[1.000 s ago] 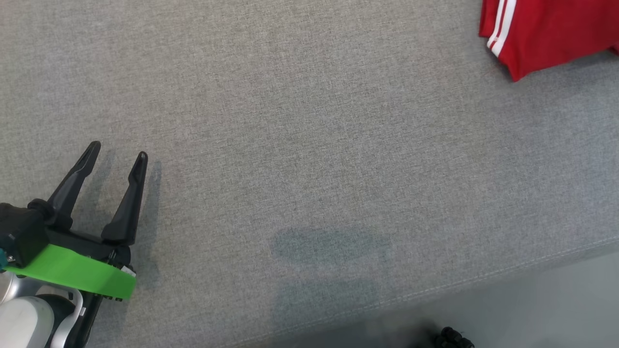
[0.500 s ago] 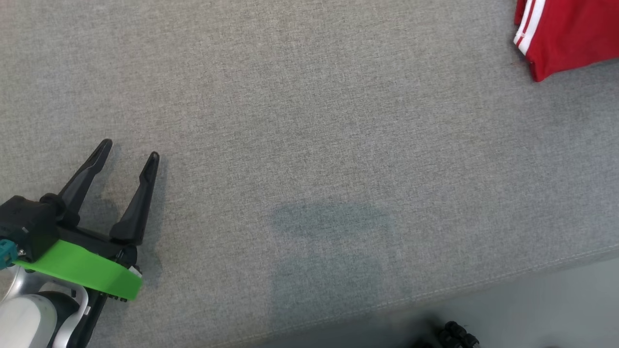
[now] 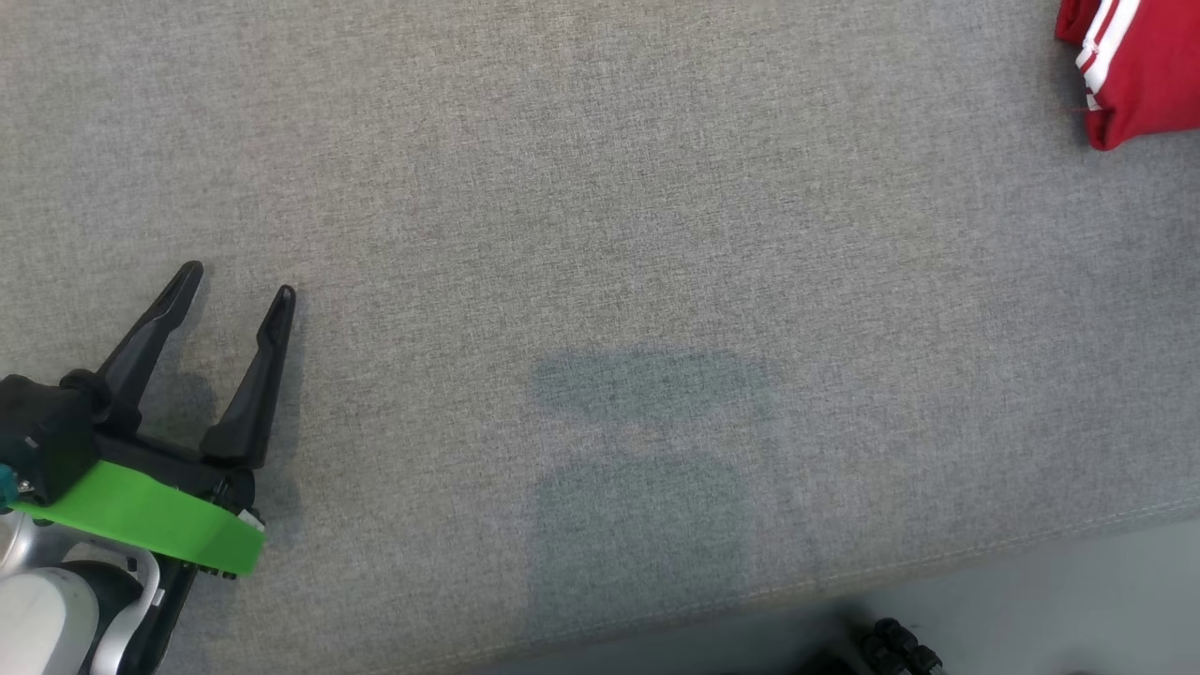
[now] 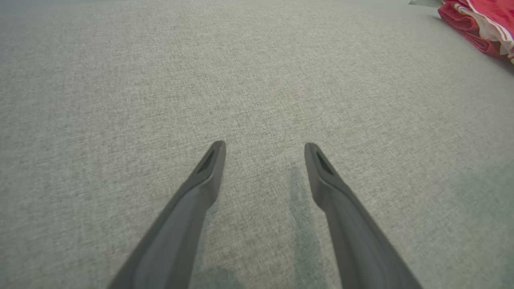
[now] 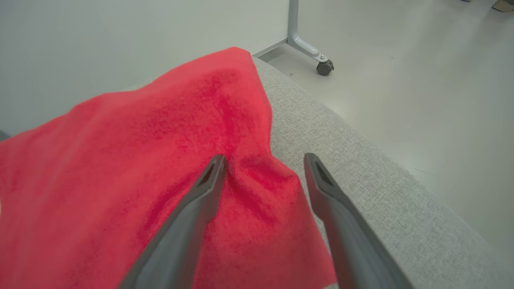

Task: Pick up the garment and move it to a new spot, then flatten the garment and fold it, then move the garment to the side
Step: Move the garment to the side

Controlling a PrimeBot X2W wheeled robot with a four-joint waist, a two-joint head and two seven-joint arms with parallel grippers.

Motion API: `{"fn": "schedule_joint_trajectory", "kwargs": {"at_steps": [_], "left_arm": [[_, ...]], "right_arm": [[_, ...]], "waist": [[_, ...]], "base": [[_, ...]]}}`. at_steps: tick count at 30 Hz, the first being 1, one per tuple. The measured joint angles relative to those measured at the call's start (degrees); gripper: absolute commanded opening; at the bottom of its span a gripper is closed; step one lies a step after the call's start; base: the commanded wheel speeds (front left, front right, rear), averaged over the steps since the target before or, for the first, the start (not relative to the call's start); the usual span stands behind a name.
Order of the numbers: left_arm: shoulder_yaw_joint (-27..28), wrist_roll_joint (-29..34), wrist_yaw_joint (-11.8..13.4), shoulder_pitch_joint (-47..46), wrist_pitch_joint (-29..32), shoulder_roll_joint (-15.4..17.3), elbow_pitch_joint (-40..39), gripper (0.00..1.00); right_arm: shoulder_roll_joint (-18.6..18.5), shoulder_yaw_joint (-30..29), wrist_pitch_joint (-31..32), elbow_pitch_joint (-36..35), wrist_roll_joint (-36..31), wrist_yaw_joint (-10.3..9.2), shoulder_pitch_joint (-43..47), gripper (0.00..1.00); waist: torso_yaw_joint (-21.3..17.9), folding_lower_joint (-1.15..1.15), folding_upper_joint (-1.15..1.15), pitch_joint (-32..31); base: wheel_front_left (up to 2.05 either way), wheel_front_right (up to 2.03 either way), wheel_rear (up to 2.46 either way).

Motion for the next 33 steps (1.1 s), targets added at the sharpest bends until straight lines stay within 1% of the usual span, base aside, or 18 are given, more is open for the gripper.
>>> {"fn": "schedule_joint_trajectory", "kwargs": {"at_steps": [1, 5, 9, 11, 13, 16, 18, 21, 22, 25, 26, 30, 33], "left_arm": [[0.2, 0.0, 0.0, 0.0, 0.0, 0.0, 0.0, 1.00], [0.2, 0.0, 0.3, 0.0, -0.1, -0.2, 0.2, 1.00], [-0.1, 0.0, 0.3, 0.0, -0.1, -0.4, 0.3, 1.00], [-0.1, 0.0, 0.3, 0.0, -0.1, -0.8, 0.3, 1.00], [0.1, 0.0, 0.3, 0.0, -0.1, -0.9, 0.2, 1.00], [0.6, 0.0, 0.3, 0.0, -0.6, -1.2, 0.6, 1.00], [0.6, 0.0, 0.3, 0.0, -1.3, -1.8, 1.0, 1.00], [0.6, 0.0, 0.3, 0.0, -2.9, -3.0, 2.4, 1.00], [0.6, 0.0, 0.3, 0.0, -3.4, -3.5, 2.9, 1.00], [0.9, 0.0, 0.3, 0.0, -4.7, -4.3, 4.9, 1.00], [1.1, 0.0, 0.3, 0.0, -5.2, -4.4, 5.7, 1.00], [2.8, -0.1, 0.3, 0.3, -7.4, -5.5, 8.8, 1.00], [3.9, 0.2, 0.8, 1.0, -8.5, -5.9, 11.4, 1.00]], "right_arm": [[0.2, -0.2, -2.2, 1.3, -2.0, 0.00, 0.0, 1.00], [0.2, -1.9, -5.7, 5.5, -5.5, 0.00, 0.2, 1.00], [0.5, -4.6, -7.3, 10.3, -6.4, 0.00, 1.2, 1.00], [0.8, -5.6, -8.1, 11.6, -6.4, 0.00, 1.4, 1.00], [1.5, -6.1, -8.6, 12.1, -6.4, 0.00, 1.3, 1.00], [3.4, -6.2, -10.2, 12.7, -6.4, -0.01, 0.7, 1.00], [4.4, -5.8, -12.0, 12.3, -6.4, 0.00, 0.6, 1.00], [4.6, -5.3, -15.6, 10.1, -6.3, 0.09, 0.7, 1.00], [4.5, -4.5, -16.5, 9.3, -6.5, 0.53, 0.8, 1.00], [3.8, -0.6, -19.1, 7.1, -9.8, 3.19, 2.1, 1.00], [3.8, -0.2, -20.1, 6.3, -10.5, 3.31, 2.6, 1.00], [4.0, 1.2, -21.0, 3.0, -11.8, 4.69, 4.9, 1.00], [5.2, 2.0, -21.1, 0.5, -12.5, 5.65, 7.3, 1.00]], "waist": [[0.1, 0.00, 0.00, 0.1], [0.2, 0.00, 0.00, -0.3], [0.6, 0.00, 0.00, -1.0], [0.9, 0.00, 0.00, -1.3], [1.1, 0.00, 0.00, -1.6], [1.1, 0.00, 0.00, -2.0], [1.1, 0.00, 0.00, -2.5], [1.1, 0.00, 0.00, -3.7], [1.1, 0.00, 0.00, -4.3], [1.1, 0.00, 0.00, -6.1], [1.1, 0.00, 0.00, -6.7], [1.0, 0.00, 0.00, -9.6], [0.9, 0.00, 0.00, -11.9]], "base": [[0.00, 0.00, 0.00], [0.00, 0.00, 0.00], [0.00, 0.00, 0.00], [0.00, 0.00, 0.00], [0.00, 0.00, 0.00], [0.00, 0.00, 0.00], [0.00, 0.00, 0.00], [0.00, 0.00, 0.00], [0.00, 0.00, 0.00], [0.00, 0.00, 0.00], [0.00, 0.00, 0.00], [0.00, 0.00, 0.00], [0.00, 0.00, 0.00]]}}
